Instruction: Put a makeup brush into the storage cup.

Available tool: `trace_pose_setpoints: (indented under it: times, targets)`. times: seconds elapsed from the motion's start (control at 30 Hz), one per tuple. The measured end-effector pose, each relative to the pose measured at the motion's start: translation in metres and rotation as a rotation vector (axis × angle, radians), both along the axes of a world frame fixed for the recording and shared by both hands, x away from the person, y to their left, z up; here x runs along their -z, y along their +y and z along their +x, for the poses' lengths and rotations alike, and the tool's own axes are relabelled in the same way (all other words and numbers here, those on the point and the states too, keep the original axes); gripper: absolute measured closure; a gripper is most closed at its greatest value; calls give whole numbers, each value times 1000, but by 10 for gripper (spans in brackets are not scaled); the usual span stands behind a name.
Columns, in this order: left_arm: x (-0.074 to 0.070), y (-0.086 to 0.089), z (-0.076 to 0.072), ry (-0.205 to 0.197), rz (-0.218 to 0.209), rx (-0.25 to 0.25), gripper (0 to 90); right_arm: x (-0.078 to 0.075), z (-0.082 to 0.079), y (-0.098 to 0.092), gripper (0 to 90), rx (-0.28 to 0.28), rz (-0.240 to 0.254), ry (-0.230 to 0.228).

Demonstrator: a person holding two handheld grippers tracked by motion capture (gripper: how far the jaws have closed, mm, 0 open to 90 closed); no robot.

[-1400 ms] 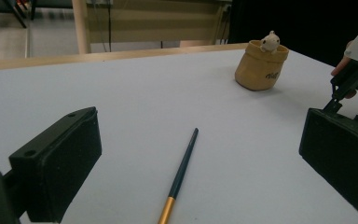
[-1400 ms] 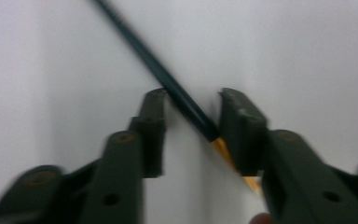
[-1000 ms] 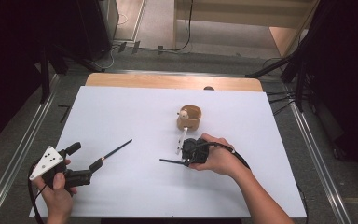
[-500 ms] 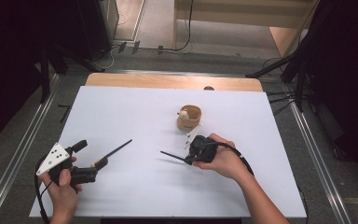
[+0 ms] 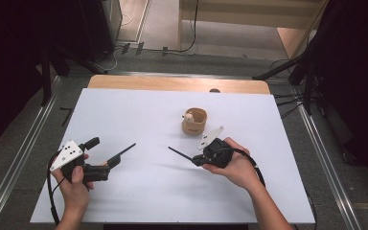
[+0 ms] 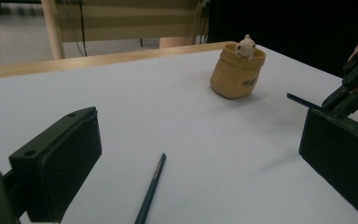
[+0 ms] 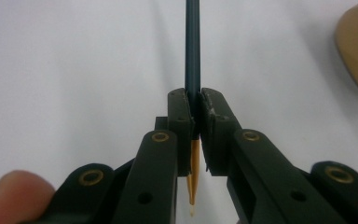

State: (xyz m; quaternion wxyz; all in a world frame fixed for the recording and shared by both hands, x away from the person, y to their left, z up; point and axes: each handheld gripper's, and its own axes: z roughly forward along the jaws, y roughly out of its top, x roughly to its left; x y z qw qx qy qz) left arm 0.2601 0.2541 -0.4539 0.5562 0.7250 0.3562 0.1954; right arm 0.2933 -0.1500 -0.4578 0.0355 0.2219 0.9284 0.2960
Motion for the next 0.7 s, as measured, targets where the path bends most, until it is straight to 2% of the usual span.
trace_pose_setpoints:
  times: [0.2,0.23,0.4,0.47,0.57,0.63,0.7]
  targets:
    - [-3,-17,4,-1,-4,29,0,-6,-7,-13,850,65,91,-59]
    - [-3,-21,5,-2,-7,33,0,-6,-7,-13,850,65,91,-59]
    - [-9,-34,8,-11,-10,61,0,-5,-12,-21,850,115,169,-84]
    - [-13,-39,9,-21,-5,68,0,-4,-16,-23,850,135,175,-111]
    - [-14,-42,11,-23,3,75,0,-3,-19,-25,850,144,185,-115]
    - [-15,-46,13,-15,-8,83,0,-2,-19,-25,850,149,193,-117]
    - [-16,-51,15,-15,-12,94,0,-2,-20,-28,850,162,229,-115]
